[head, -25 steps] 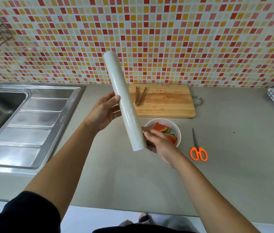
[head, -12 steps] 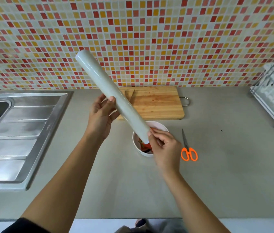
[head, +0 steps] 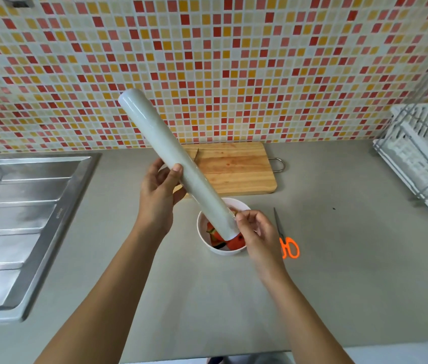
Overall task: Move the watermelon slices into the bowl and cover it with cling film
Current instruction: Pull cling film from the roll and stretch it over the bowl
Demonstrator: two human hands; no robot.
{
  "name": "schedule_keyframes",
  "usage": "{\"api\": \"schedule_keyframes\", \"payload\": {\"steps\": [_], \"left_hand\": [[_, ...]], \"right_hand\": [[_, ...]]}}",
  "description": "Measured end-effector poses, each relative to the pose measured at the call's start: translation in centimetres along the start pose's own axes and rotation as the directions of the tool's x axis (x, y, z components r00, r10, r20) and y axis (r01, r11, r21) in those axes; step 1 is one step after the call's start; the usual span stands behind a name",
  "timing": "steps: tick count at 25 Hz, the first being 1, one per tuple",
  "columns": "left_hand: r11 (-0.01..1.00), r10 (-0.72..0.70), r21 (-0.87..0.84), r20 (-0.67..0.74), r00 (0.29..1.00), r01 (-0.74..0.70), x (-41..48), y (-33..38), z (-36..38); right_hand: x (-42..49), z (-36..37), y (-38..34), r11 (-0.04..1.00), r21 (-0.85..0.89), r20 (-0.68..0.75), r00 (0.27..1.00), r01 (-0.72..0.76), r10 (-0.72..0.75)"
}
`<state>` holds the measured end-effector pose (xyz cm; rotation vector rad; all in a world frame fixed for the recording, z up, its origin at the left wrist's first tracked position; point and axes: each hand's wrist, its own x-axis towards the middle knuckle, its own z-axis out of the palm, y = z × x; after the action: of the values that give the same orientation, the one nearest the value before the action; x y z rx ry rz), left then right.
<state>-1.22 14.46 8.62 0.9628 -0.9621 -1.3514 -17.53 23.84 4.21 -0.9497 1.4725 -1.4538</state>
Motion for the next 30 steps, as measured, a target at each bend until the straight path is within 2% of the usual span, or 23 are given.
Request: {"api": "schedule_keyframes", "payload": {"steps": [4, 6, 10, 12, 16, 21, 23, 27, 28, 30], "left_hand": [[1.0, -0.006, 0.014, -0.006, 1.0, 0.006, -0.4, 0.2, 0.6], [0.999, -0.002, 0.034, -0.015, 1.0, 0.003, -0.5, 0.2, 0.8], [0.994, 0.014, 0.111, -0.034, 0.999, -0.01, -0.8, 0.2, 1.1], [0.991, 0.023, 0.132, -0.039, 0.999, -0.018, -1.1, 0.1, 1.2], [0.987, 0.022, 0.157, -0.025, 0.999, -0.017, -1.9, -0.4, 1.7], [0.974, 0.057, 0.219, 0.019, 0.998, -0.06, -2.7, 0.0, 2.5], [0.959, 0.082, 0.271, 0.027, 0.996, -0.086, -3.2, 0.0, 2.6], [0.926, 0.108, 0.356, 0.06, 0.992, -0.122, -3.7, 0.0, 3.0], [0.923, 0.104, 0.365, 0.064, 0.993, -0.12, -3.6, 0.0, 3.0], [0.908, 0.104, 0.399, 0.071, 0.992, -0.123, -3.3, 0.0, 2.9]], "right_hand": [[0.5, -0.3, -0.8, 0.986, -0.119, 0.041, 0.993, 0.116, -0.112], [0.6, -0.3, -0.9, 0.976, -0.179, 0.084, 0.99, 0.123, -0.11], [0.7, -1.0, -0.6, 0.995, 0.051, 0.239, 0.968, -0.084, 0.069], [0.8, -1.0, -0.5, 0.994, 0.057, 0.248, 0.966, -0.089, 0.073], [1.0, -0.4, -0.5, 0.998, -0.058, 0.148, 0.989, 0.002, 0.007], [1.0, -1.8, -0.8, 0.977, 0.095, 0.359, 0.922, -0.191, 0.146], [1.0, -1.5, -0.7, 0.983, 0.086, 0.336, 0.934, -0.161, 0.123], [1.2, -0.5, -0.8, 0.996, 0.045, 0.161, 0.985, -0.073, 0.065], [1.2, -0.5, -1.0, 0.992, 0.058, 0.165, 0.982, -0.107, 0.097], [1.2, -0.9, -1.0, 0.972, 0.13, 0.27, 0.951, -0.194, 0.154]]}}
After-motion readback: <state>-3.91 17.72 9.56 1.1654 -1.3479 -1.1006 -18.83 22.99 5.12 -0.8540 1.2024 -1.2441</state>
